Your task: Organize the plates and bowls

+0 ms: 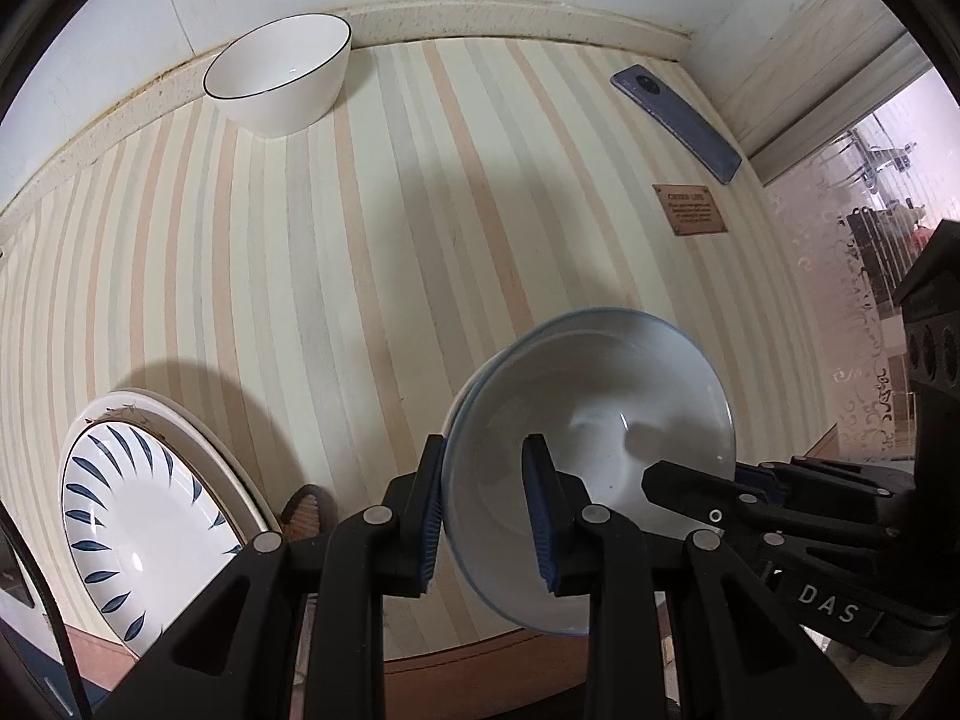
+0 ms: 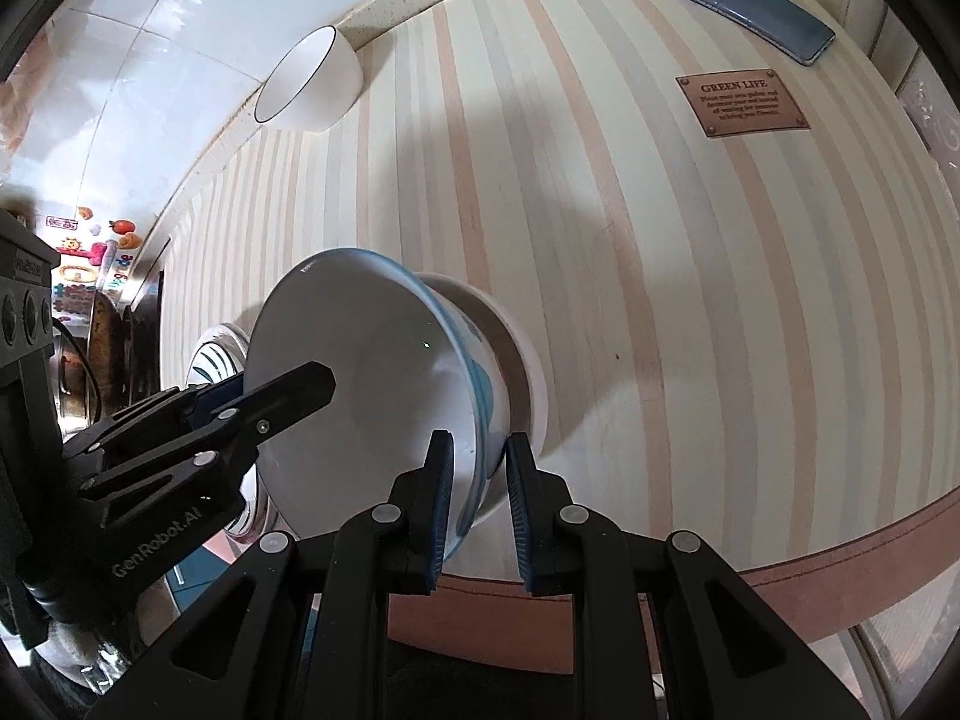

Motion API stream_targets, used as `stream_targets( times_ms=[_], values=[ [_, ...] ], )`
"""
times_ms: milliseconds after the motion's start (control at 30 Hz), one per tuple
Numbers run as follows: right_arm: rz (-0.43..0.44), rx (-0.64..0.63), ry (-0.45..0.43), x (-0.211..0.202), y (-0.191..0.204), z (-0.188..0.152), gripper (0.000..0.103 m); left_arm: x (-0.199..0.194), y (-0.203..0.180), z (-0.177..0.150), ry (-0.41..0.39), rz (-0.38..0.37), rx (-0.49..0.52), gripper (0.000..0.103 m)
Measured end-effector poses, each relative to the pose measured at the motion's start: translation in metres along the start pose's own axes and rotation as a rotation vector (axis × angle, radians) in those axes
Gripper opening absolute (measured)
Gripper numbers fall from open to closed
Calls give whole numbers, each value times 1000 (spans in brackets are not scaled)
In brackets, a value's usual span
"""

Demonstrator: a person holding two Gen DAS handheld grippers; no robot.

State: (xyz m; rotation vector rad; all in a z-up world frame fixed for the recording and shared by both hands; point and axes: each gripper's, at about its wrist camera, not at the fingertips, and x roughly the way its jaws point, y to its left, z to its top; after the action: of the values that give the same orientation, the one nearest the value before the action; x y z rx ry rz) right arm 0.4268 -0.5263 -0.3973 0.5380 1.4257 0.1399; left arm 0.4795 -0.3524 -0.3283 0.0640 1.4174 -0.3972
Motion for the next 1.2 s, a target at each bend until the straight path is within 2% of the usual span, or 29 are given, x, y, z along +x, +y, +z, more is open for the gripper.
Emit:
stream_targets(
  times_ms=[567,867,1033,1067,1133,1200],
  values=[
    [-74,-45,47,6,15,17,21,7,3,0,24,18,-8,22],
    [-65,-26,57,-3,9,25,21,11,14,3,51,-38,-50,22],
    [-32,6,35,-28,2,40,21,-20,26,21,-4,-75,-82,23],
    [-23,11,23,-35,3,45,22,-29,32,29,-30,-80,-97,24],
    [11,18,-8,-47,7,64,41,-44,48,45,-75,-76,-130,26],
    [57,12,-41,-53,16,90,51,-55,70,70,-124,-66,-180,32]
  ],
)
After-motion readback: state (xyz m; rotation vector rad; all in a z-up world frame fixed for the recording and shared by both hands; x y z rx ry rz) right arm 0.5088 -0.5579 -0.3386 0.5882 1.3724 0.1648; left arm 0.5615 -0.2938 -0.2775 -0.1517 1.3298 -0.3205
